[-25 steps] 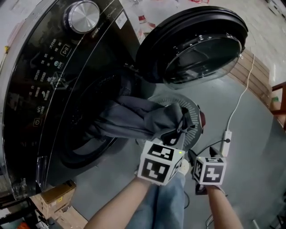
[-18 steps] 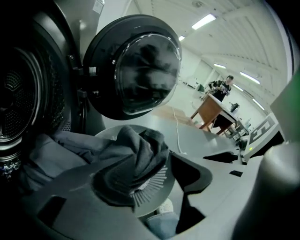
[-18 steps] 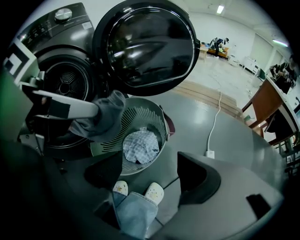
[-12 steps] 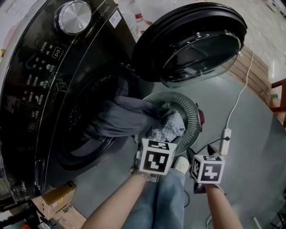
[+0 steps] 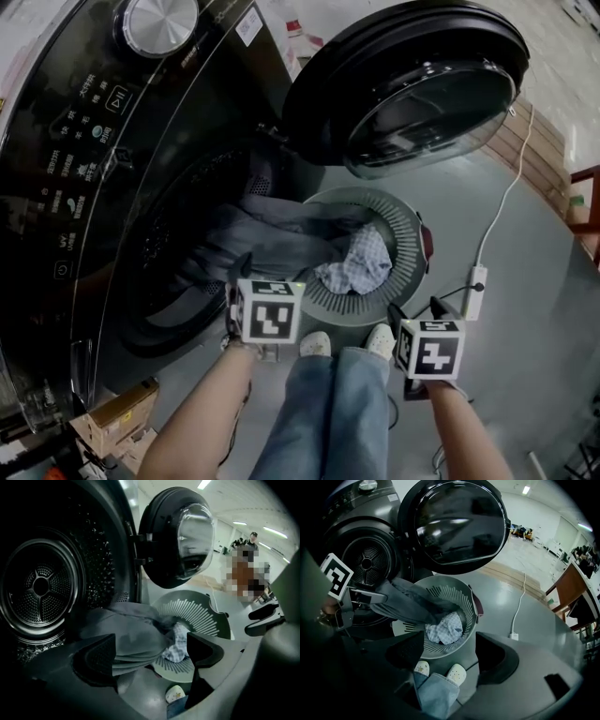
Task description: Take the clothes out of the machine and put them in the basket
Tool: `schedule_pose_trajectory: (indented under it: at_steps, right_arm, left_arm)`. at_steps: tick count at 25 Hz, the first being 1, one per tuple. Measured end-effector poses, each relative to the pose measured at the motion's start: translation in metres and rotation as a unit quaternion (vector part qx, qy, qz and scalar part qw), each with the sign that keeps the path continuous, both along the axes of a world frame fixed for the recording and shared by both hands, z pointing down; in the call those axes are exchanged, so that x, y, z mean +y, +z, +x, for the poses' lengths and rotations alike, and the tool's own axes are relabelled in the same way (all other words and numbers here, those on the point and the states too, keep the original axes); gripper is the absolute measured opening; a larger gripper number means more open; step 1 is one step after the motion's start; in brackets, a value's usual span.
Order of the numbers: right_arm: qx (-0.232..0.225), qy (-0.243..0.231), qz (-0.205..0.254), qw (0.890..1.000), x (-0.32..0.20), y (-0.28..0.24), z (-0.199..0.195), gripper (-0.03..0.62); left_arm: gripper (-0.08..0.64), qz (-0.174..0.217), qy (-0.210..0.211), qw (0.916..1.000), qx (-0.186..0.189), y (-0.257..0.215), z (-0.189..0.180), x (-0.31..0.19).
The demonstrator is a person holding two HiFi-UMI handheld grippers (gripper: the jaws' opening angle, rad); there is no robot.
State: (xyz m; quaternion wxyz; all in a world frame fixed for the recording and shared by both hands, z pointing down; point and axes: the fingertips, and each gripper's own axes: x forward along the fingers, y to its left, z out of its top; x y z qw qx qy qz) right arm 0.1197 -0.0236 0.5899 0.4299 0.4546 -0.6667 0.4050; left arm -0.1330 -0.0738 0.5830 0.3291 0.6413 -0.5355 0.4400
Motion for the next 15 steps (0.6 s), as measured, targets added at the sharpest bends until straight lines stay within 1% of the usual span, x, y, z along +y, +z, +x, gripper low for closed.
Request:
schedule_pose_trajectory:
  at_steps: [1, 3, 5, 6, 10, 12, 15]
  right_arm:
    - [0.001, -0.004, -0.001, 1.0, 0.0, 0.001, -0.003, 0.344]
    - [0.004, -0.011, -0.002, 1.0, 0.0, 0.002, -0.009, 0.342]
    - [0.007, -0.018, -0.003, 1.0, 0.0, 0.005, -0.014, 0.339]
    - [0.008, -0.021, -0.004, 1.0, 0.0, 0.006, -0.016, 0.337]
    - [-0.002, -0.029, -0.003, 1.0, -0.003, 0.01, -0.031, 0.33]
    - [-0.006, -0.032, 0.0, 0.999, -0.006, 0.013, -0.039, 0.315]
    - [-0.007, -0.038, 0.002, 0.999, -0.006, 0.017, -0.047, 0.295]
  left_arm:
    - [0.448, 0.003, -0.008, 0.9999, -0.015, 0.001, -0.013, -0.002]
    - [0.448, 0.01, -0.024, 0.9981, -0.057, 0.001, -0.041, -0.006]
    - [0.451, 0.014, -0.028, 0.9948, -0.097, 0.002, -0.067, -0.011]
    - [0.459, 0.012, -0.027, 0.9937, -0.108, 0.004, -0.078, -0.012]
    - [0.48, -0.014, -0.018, 0.9923, -0.122, 0.018, -0.114, -0.02]
    - [0.498, -0.03, -0.015, 0.9917, -0.124, 0.026, -0.127, -0.027]
    - [0.514, -0.055, -0.029, 0.991, -0.118, 0.038, -0.143, -0.033]
